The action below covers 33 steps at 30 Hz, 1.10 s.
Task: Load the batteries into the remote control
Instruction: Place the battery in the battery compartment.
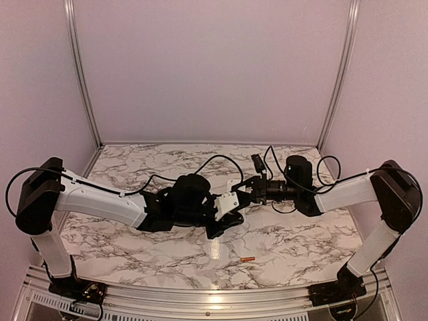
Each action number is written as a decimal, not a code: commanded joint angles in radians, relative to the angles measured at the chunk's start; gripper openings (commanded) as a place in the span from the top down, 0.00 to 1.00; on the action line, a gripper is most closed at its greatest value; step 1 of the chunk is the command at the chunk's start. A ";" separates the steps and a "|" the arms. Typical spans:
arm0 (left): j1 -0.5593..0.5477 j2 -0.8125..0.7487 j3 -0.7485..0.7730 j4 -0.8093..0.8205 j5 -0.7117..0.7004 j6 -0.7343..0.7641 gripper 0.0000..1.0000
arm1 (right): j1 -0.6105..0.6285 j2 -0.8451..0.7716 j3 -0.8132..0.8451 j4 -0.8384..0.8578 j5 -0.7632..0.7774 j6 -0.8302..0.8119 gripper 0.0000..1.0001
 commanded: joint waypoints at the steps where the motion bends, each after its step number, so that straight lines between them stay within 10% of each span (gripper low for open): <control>1: 0.001 -0.010 -0.016 -0.067 -0.043 0.026 0.79 | 0.012 -0.014 0.018 0.061 -0.028 0.024 1.00; 14: 0.001 -0.175 -0.047 0.013 -0.049 -0.161 0.02 | 0.012 0.014 0.022 0.002 0.012 -0.042 1.00; 20: 0.023 -0.256 -0.121 0.031 -0.214 -0.452 0.01 | 0.012 0.010 0.026 -0.023 0.035 -0.074 1.00; 33: 0.102 -0.163 -0.293 0.280 -0.071 -1.013 0.01 | 0.013 0.008 0.080 -0.161 0.069 -0.133 1.00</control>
